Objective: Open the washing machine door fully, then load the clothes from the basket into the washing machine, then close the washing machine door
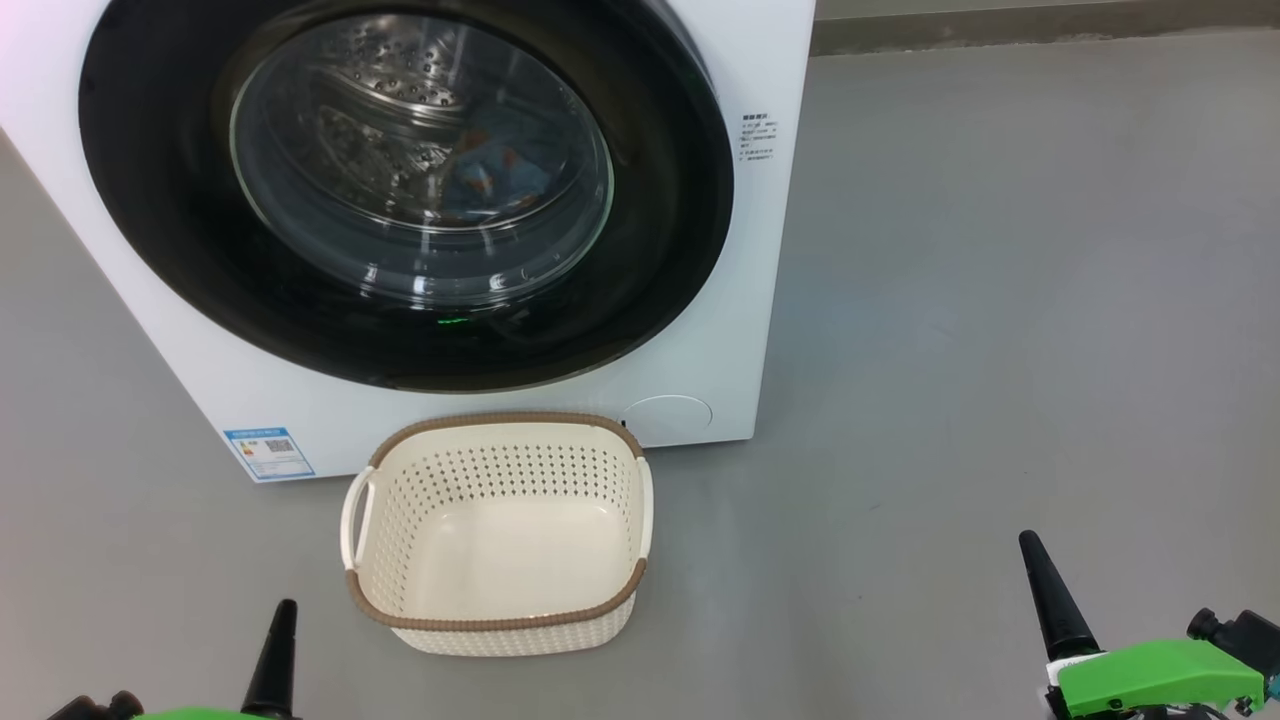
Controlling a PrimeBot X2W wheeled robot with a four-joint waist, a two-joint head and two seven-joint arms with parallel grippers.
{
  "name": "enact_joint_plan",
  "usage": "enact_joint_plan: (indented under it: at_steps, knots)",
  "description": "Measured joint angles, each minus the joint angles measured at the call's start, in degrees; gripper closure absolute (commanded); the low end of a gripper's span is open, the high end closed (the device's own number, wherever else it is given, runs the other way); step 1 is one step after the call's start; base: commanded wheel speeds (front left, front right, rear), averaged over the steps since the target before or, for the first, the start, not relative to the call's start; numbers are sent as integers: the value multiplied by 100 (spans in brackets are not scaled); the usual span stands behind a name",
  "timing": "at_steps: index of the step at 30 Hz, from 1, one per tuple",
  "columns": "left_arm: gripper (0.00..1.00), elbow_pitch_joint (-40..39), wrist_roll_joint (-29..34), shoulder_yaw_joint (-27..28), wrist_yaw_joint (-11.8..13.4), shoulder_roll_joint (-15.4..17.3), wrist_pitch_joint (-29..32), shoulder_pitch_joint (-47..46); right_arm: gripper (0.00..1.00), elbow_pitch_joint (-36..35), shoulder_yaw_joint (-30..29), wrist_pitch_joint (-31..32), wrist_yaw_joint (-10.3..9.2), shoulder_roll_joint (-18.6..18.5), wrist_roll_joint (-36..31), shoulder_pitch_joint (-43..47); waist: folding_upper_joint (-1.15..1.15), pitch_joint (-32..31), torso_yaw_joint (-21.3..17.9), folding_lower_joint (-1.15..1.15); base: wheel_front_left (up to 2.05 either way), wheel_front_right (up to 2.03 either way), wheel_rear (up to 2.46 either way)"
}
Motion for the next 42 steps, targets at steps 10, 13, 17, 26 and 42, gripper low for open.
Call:
enact_joint_plan:
  at_steps: [10,13,17,26,42]
  knots:
    - [100,18,-652,47,0,-1,164,-118,100,-9,-70,162,-1,11,615,-1,0,3,-27,0,0,0,0]
    - [100,21,-835,67,0,-2,219,-120,100,-11,-100,213,-1,16,780,-2,0,5,-35,0,0,0,0]
    - [100,33,-1077,89,0,-3,277,-126,100,-13,-148,265,-2,20,1046,-5,0,6,-46,0,0,0,0]
    - [100,45,-1673,125,0,-9,409,-233,100,-36,-218,415,-43,25,1584,-90,0,9,-70,0,0,0,0]
    - [100,76,-2448,170,0,-14,609,-347,100,-40,-347,609,-43,37,2395,-91,0,14,-103,0,0,0,0]
